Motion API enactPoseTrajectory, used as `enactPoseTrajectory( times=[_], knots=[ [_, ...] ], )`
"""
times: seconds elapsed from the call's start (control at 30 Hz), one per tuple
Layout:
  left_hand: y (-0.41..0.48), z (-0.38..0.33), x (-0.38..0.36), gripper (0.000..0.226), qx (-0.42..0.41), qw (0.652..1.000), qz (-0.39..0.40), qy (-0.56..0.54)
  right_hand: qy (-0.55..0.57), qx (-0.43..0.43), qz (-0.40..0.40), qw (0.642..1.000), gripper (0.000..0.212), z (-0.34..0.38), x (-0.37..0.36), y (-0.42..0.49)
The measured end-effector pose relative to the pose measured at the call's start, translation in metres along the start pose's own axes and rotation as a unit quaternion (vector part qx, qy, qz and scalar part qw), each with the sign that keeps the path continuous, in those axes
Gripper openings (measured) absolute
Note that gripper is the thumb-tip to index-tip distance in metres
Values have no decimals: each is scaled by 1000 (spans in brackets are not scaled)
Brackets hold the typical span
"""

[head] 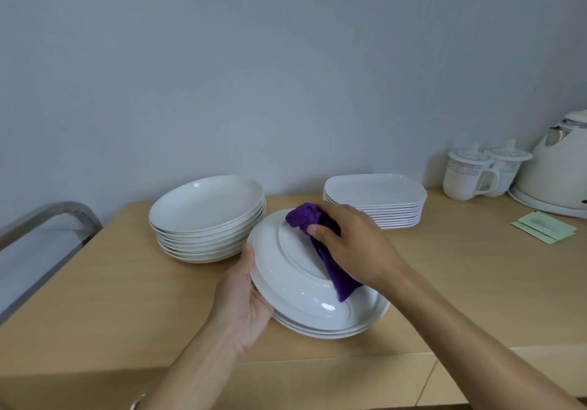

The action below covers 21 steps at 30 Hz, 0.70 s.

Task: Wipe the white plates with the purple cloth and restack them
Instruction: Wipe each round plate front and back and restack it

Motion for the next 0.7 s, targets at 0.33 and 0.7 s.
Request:
enactPoseTrajectory(
  times=[0.33,0.7],
  knots=[
    [5,-32,8,58,-160,822,140,528,-52,-11,28,998,41,-2,-21,1],
    [12,-16,18,119,-161,820,166,524,-104,21,67,992,41,15,-33,21]
  ],
)
Point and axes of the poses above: each hand's wrist, its own y-axis towards the middle knuckle, its own x-axis out of the back of the hand, z = x × y, the point moved 8 cm from there along y, towards the middle knuckle, and after that the axes turned 12 degrees about -y, right-handed, at the moved point
